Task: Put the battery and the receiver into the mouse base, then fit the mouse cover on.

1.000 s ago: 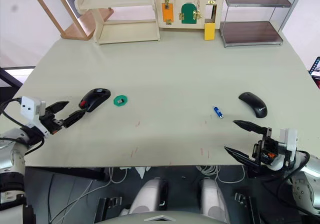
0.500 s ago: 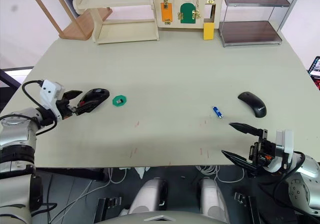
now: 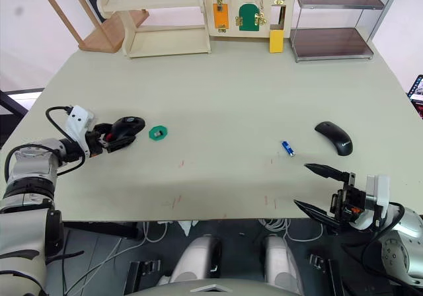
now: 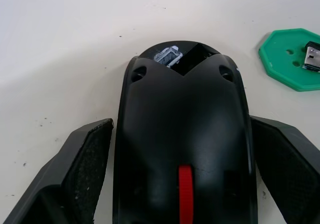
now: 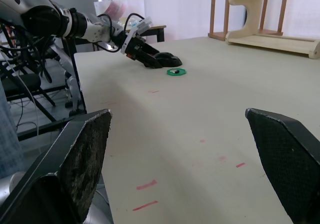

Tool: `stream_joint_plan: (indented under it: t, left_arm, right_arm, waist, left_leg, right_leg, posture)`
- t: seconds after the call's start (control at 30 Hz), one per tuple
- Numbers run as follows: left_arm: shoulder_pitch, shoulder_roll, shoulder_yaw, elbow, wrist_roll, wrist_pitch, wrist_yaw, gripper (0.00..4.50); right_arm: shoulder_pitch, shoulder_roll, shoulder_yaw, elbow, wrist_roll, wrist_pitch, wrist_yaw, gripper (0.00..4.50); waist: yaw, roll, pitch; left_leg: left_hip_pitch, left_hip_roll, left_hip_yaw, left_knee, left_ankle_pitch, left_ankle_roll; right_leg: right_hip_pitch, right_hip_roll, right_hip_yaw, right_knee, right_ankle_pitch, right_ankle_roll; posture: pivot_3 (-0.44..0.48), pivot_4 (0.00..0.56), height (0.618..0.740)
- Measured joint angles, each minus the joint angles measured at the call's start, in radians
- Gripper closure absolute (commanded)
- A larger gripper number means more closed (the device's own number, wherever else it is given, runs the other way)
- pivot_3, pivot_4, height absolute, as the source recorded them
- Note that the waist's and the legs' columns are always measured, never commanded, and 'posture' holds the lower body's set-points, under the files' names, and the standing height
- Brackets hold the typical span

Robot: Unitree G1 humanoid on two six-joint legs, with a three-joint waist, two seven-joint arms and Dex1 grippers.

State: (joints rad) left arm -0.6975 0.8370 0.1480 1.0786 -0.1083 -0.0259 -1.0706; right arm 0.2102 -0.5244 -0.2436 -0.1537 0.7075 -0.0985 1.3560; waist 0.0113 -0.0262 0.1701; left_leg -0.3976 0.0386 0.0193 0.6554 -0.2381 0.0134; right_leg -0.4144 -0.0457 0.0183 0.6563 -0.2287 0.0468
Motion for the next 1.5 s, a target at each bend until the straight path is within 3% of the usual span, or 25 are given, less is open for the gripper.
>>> stream_joint_plan:
  t: [0.03,0.07,0.43,0.57,0.6,0.73,0.97,1.13,1.3,1.5]
  left_arm:
    - [0.000,0.000,0.001,0.000,-0.002,0.002,-0.005,1.47]
    - [0.000,0.000,0.001,0.000,-0.002,0.002,-0.006,1.60]
    - [0.037,-0.003,0.074,-0.033,-0.066,-0.007,0.000,1.58]
    - [0.089,0.007,0.086,-0.183,-0.100,-0.017,-0.045,1.58]
    - [0.135,0.007,0.085,-0.318,-0.128,0.009,-0.075,1.58]
    - [0.189,-0.013,0.074,-0.537,-0.178,0.096,-0.100,1.58]
    - [0.198,-0.066,-0.105,-0.864,-0.190,0.215,-0.141,1.58]
    - [0.186,-0.107,-0.184,-0.935,-0.186,0.238,-0.158,1.58]
    - [0.234,-0.172,-0.330,-1.005,-0.133,0.224,-0.174,1.58]
    - [0.243,-0.202,-0.387,-1.023,-0.062,0.211,-0.132,1.58]
  right_arm:
    - [0.000,0.000,0.000,0.000,0.000,-0.001,0.001,0.00]
    - [0.000,0.000,0.000,0.000,0.000,-0.002,0.002,0.00]
    - [-0.012,0.001,0.000,0.020,-0.002,-0.037,0.020,0.00]
    - [-0.017,0.001,0.001,0.022,-0.002,-0.037,0.029,0.00]
    - [-0.022,-0.001,0.001,0.023,-0.002,-0.037,0.031,0.00]
    - [-0.032,-0.004,0.001,0.024,-0.001,-0.035,0.031,0.00]
    - [-0.040,-0.006,0.013,0.023,-0.002,-0.017,0.031,0.00]
    - [-0.043,-0.020,0.012,0.018,-0.001,-0.007,0.030,0.00]
    - [-0.041,-0.036,0.011,-0.002,0.001,0.010,0.030,0.00]
    - [-0.038,-0.050,0.010,-0.007,0.001,0.011,0.031,0.00]
  waist:
    - [0.000,0.000,0.000]
    - [0.000,0.000,0.000]
    - [0.000,0.000,0.000]
    - [0.002,0.000,0.000]
    - [0.002,0.000,0.000]
    - [0.003,0.000,0.000]
    - [-0.002,0.000,0.000]
    - [-0.006,0.000,0.000]
    - [-0.005,0.000,0.000]
    - [-0.002,0.000,0.000]
  left_leg:
    - [0.000,0.000,0.000,0.000,0.000,0.000]
    - [0.000,0.000,0.000,0.000,0.000,0.000]
    - [0.000,0.000,0.000,0.000,0.000,0.000]
    - [0.000,0.000,0.000,0.000,0.000,0.000]
    - [0.000,0.000,0.000,0.000,0.000,0.000]
    - [0.000,0.000,0.000,0.000,0.000,0.000]
    - [0.000,0.000,0.000,0.000,0.000,0.000]
    - [0.001,0.000,0.000,0.000,0.000,0.000]
    - [0.001,0.000,0.000,0.000,0.000,0.000]
    - [0.001,0.000,0.000,0.000,0.000,0.000]
  right_leg:
    - [0.000,0.000,0.000,0.000,0.000,0.000]
    - [0.000,0.000,0.000,0.000,0.000,0.000]
    - [0.000,0.000,0.000,0.000,0.000,0.000]
    - [0.000,0.000,0.000,0.000,0.002,-0.003]
    - [0.000,0.000,0.000,0.000,0.002,-0.004]
    - [0.000,-0.001,0.001,0.000,0.002,-0.004]
    - [0.000,0.001,0.002,0.001,0.001,-0.003]
    - [0.000,0.002,0.002,0.001,0.000,-0.001]
    - [0.000,0.002,0.004,0.000,0.000,-0.001]
    - [0.000,0.003,0.004,0.001,-0.002,-0.004]
  posture:
    - [0.000,0.150,0.740]
    - [0.000,0.150,0.740]
    - [0.000,0.150,0.740]
    - [0.000,0.150,0.740]
    - [0.000,0.150,0.740]
    - [0.000,0.150,0.740]
    - [0.000,0.150,0.740]
    - [0.000,0.150,0.740]
    - [0.000,0.150,0.740]
    - [0.000,0.150,0.740]
